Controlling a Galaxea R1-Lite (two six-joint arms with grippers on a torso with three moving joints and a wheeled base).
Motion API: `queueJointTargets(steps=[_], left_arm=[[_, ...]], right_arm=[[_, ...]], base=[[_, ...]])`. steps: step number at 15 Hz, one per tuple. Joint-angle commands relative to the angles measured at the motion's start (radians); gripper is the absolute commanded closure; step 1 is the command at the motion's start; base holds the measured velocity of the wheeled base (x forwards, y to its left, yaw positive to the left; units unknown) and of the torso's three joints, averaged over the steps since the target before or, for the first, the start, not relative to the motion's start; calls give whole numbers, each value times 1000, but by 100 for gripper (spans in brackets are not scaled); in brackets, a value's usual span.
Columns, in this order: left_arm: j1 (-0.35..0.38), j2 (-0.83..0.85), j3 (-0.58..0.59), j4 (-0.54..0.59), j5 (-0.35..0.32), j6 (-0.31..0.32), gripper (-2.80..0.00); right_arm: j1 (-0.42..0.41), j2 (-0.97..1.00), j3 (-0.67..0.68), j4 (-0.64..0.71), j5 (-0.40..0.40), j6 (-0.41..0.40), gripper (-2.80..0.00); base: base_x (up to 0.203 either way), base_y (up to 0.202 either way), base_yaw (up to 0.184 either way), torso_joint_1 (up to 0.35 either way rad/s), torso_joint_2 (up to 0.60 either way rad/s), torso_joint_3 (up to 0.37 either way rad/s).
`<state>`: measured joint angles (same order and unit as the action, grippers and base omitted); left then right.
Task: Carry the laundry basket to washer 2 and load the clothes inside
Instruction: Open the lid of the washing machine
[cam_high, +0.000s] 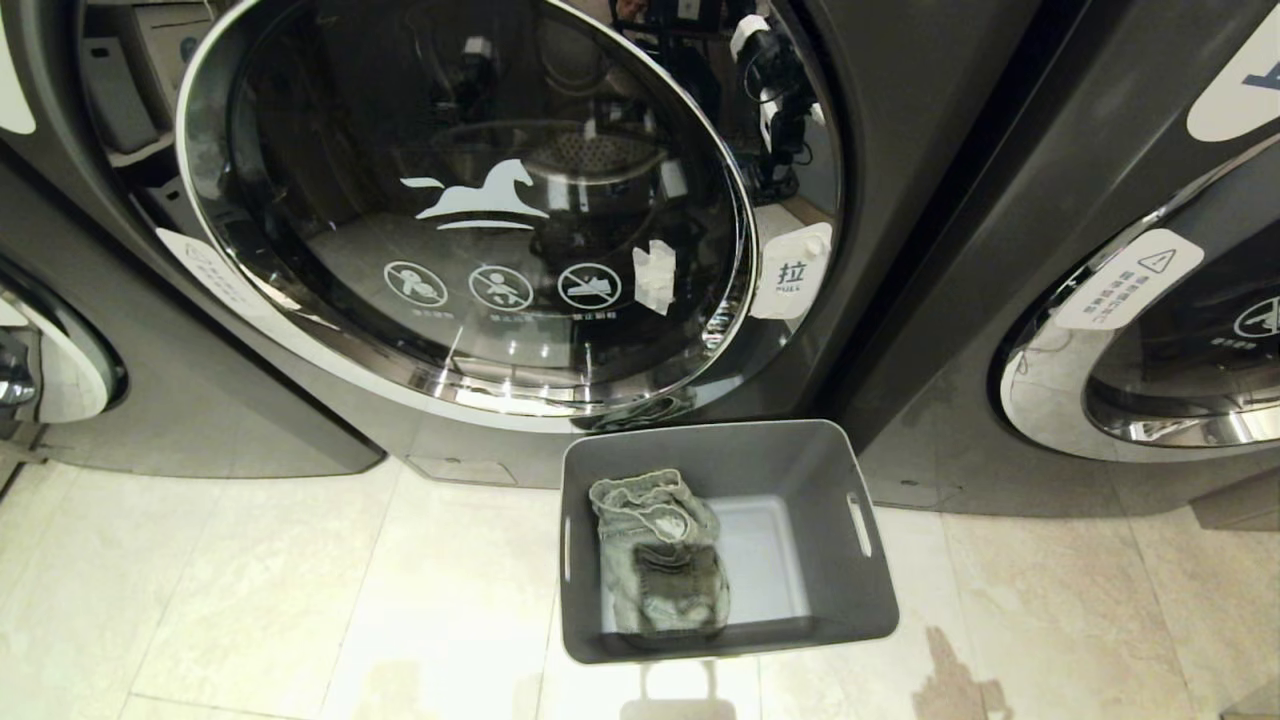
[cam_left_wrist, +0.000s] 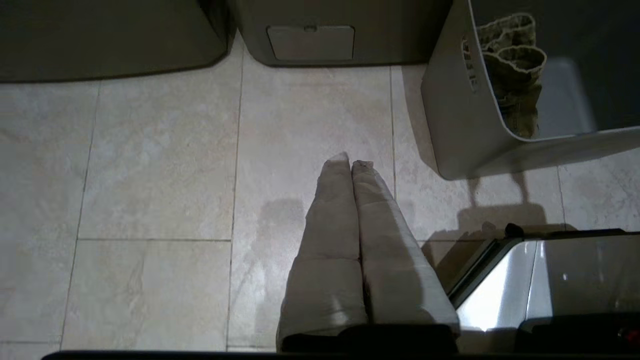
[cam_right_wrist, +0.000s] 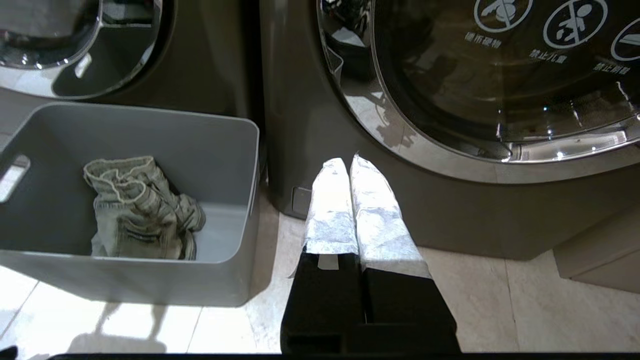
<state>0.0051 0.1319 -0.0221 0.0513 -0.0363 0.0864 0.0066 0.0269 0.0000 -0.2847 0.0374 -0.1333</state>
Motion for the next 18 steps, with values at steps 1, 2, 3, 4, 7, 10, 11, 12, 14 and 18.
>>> queueJointTargets(steps=[1, 2, 3, 4, 7, 10, 11, 12, 14, 18], left_arm=[[-8, -136, 1, -4, 16, -15, 0], [-8, -134, 2, -6, 36, -71, 0], [-9, -132, 2, -8, 44, -96, 0], [-9, -132, 2, -8, 44, -99, 0], [-9, -132, 2, -8, 44, -100, 0], [-8, -132, 10, -28, 44, -94, 0], [-9, -132, 12, -32, 43, -84, 0], [-8, -132, 14, -33, 42, -62, 0], [-8, -132, 18, -42, 42, -56, 0], [-9, -132, 19, -47, 42, -57, 0]], right_arm=[[-1, -25, 40, -5, 1, 21, 0], [-2, -25, 40, -6, 0, 60, 0], [-2, -25, 40, -6, -4, 95, 0], [-2, -25, 40, -2, -8, 90, 0], [-2, -27, 40, -6, -9, 73, 0], [-2, -27, 40, -26, -10, 78, 0], [-2, -25, 40, -25, -8, 75, 0], [-2, -25, 40, -25, -4, 67, 0], [-2, -26, 40, -26, 5, -44, 0], [-2, -26, 40, -27, 10, -49, 0]], base=[[0, 0, 0, 0, 0, 0], [0, 0, 0, 0, 0, 0], [0, 0, 0, 0, 0, 0], [0, 0, 0, 0, 0, 0], [0, 0, 0, 0, 0, 0], [0, 0, 0, 0, 0, 0], [0, 0, 0, 0, 0, 0], [0, 0, 0, 0, 0, 0], [0, 0, 0, 0, 0, 0], [0, 0, 0, 0, 0, 0]])
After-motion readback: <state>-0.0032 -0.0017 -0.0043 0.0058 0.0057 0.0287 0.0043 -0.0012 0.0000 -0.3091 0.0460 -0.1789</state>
